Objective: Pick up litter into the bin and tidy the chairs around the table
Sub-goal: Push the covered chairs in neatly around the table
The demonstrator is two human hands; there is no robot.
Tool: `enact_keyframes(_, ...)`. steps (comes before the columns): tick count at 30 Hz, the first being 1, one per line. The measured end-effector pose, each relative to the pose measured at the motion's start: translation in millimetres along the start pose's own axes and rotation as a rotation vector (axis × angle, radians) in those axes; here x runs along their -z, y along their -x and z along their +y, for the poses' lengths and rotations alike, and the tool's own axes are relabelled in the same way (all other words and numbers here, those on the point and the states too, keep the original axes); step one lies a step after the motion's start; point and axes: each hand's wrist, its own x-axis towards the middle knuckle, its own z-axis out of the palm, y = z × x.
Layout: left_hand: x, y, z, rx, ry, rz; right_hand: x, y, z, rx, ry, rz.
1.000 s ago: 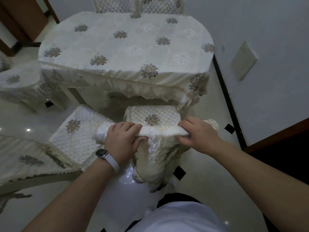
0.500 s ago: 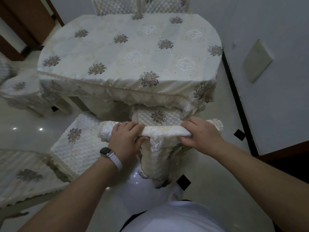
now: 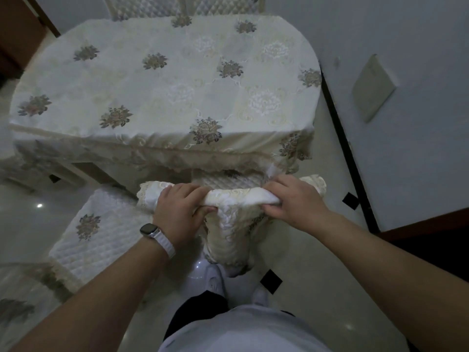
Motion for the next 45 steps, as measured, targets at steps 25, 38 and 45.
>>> enact_keyframes(25, -33.0, -109.8, -68.1, -0.070, 0.005, -0.044, -5.6, -98.8, 44.8, -0.082, 0.028, -0.040)
enact_keyframes(38, -42.9, -126.5, -60.0, 0.132, 0.004, -0.114, -16.4, -123.2, 69.5, -0.065, 0.040, -0.118)
enact_keyframes(45, -47.8, -131.9, -58.2, 0.139, 0.002, -0.129, -18.6, -127.4, 74.6, -0.091, 0.051, -0.120)
